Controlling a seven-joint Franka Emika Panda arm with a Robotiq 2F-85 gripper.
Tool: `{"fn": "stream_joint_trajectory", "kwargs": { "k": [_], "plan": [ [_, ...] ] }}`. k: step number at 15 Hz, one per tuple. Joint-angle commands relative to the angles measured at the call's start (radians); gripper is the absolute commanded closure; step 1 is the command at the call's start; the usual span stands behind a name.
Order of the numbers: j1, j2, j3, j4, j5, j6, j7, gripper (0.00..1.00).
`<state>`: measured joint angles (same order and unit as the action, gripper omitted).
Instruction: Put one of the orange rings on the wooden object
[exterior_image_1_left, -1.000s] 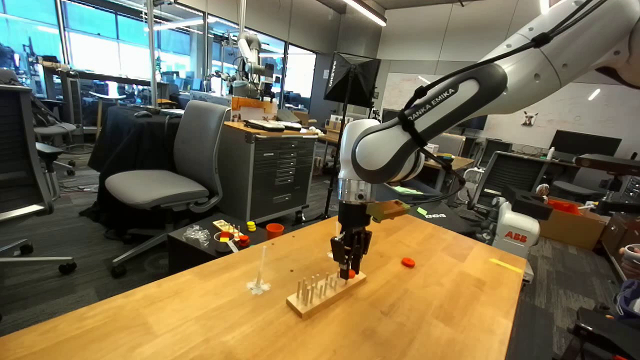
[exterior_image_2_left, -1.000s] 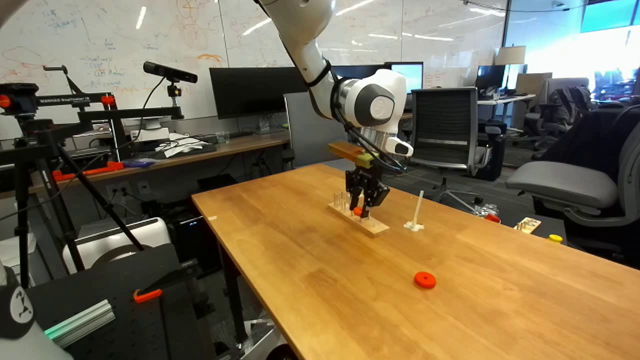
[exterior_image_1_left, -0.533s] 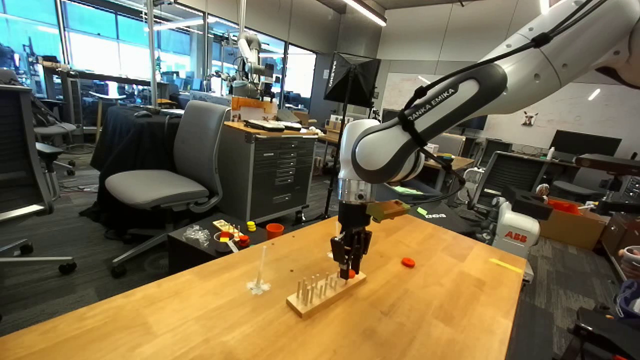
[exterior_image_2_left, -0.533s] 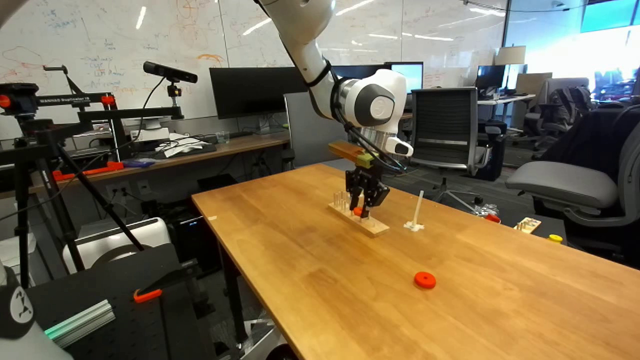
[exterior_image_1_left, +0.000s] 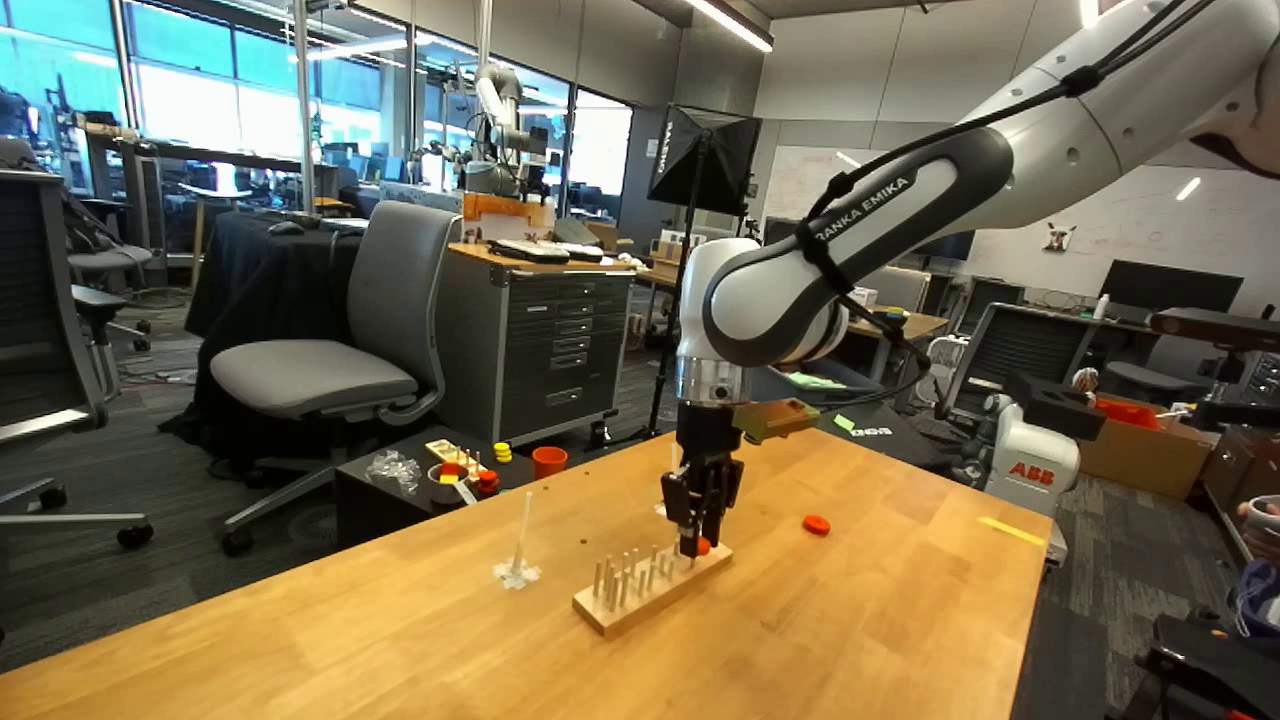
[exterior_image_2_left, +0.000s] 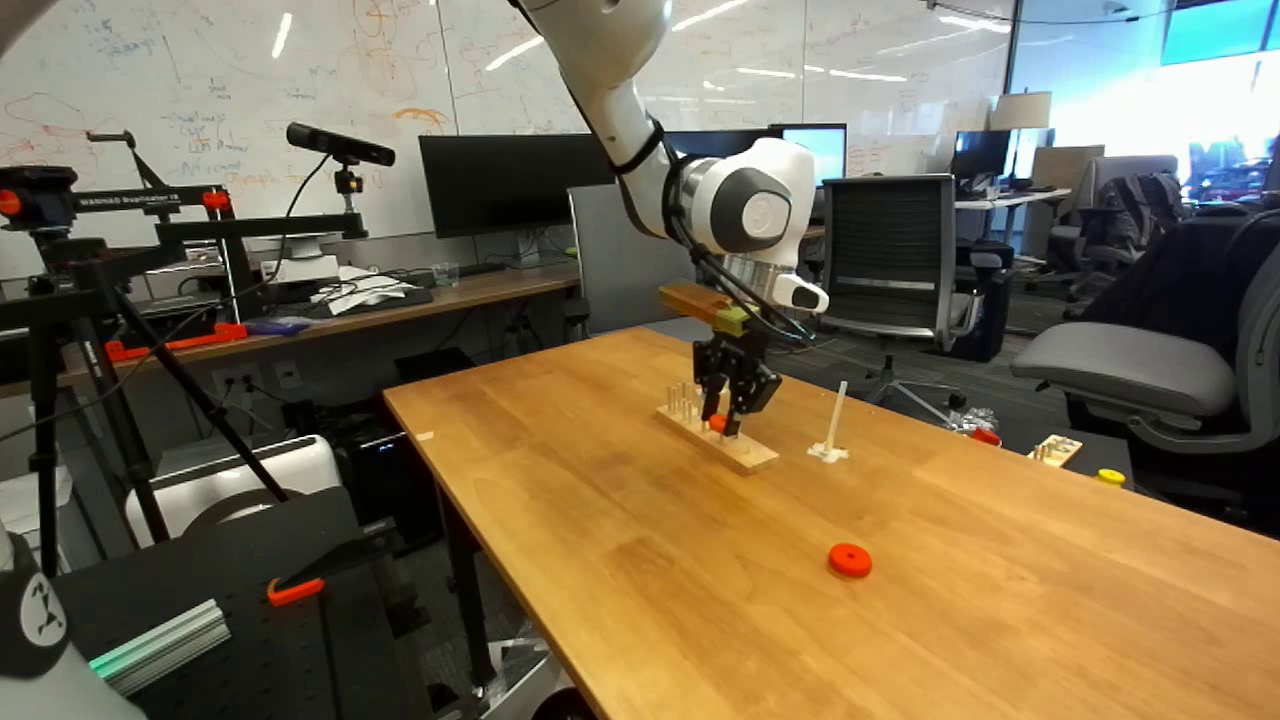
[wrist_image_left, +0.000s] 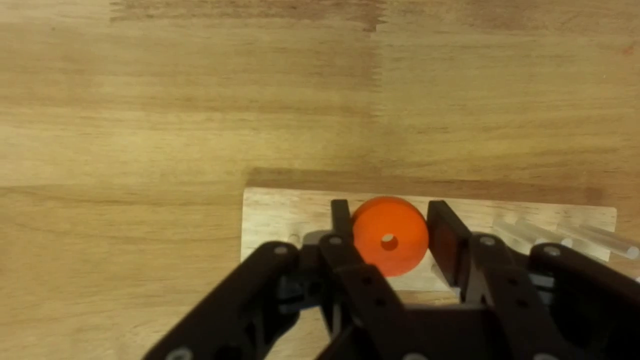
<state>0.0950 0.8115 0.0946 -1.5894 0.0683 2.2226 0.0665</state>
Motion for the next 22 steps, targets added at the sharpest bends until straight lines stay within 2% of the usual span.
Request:
{"fn": "stream_joint_trajectory", "kwargs": {
  "k": [1, 22],
  "plan": [
    [0.003, 0.015, -0.005, 0.041, 0.014, -0.028, 0.010, 0.83],
    [0.013, 0.055, -0.008, 0.068, 0.008, -0.052, 0.016, 0.83]
  ]
}}
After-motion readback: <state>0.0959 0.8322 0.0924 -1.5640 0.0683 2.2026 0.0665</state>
